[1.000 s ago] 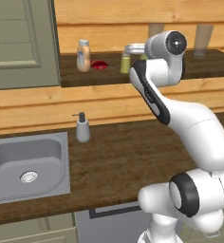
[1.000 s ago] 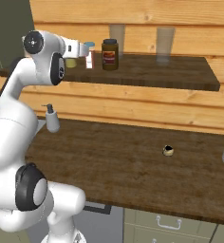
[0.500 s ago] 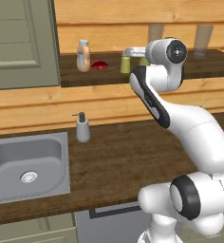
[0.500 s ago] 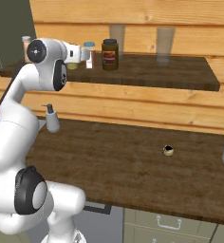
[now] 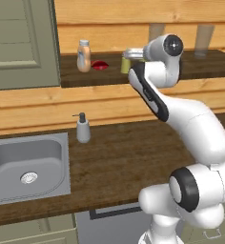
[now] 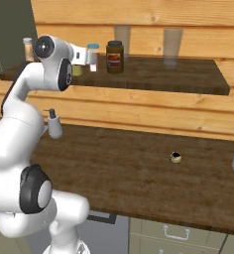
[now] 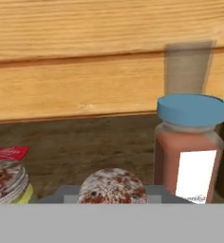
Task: Put the shaker and condiment bottle from the counter next to their counterparts in the cabinet.
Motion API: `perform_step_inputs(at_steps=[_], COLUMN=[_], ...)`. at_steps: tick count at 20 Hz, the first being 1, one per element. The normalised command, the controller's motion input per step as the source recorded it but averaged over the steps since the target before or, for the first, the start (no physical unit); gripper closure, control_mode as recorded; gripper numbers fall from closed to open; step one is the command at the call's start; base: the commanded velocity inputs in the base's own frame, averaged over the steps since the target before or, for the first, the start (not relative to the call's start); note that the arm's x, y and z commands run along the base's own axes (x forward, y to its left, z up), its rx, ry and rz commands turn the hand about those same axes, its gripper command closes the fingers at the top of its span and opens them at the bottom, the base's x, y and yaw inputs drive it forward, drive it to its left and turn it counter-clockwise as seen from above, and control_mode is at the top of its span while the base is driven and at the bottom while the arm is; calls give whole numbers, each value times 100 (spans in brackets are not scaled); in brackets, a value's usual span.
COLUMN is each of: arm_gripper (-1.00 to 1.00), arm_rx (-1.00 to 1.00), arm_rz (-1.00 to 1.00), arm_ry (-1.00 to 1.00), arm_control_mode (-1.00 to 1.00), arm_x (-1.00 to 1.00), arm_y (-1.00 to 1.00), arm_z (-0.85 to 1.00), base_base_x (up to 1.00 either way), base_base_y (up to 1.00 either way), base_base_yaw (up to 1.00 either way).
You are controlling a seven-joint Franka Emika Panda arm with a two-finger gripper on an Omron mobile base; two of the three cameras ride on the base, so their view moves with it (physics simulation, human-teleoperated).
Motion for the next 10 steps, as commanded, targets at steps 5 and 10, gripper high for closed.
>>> perform_step_inputs(at_steps=[5, 10], arm_gripper=[-100, -100], arm_rx=[0, 2], arm_rz=[6, 5], arm_ry=[38, 20], arm_control_mode=[-100, -100], arm_x=[41, 9], arm_y=[0, -1], arm_z=[0, 10], base_base_x=[0, 0], base_base_y=[0, 0], base_base_yaw=[0, 0])
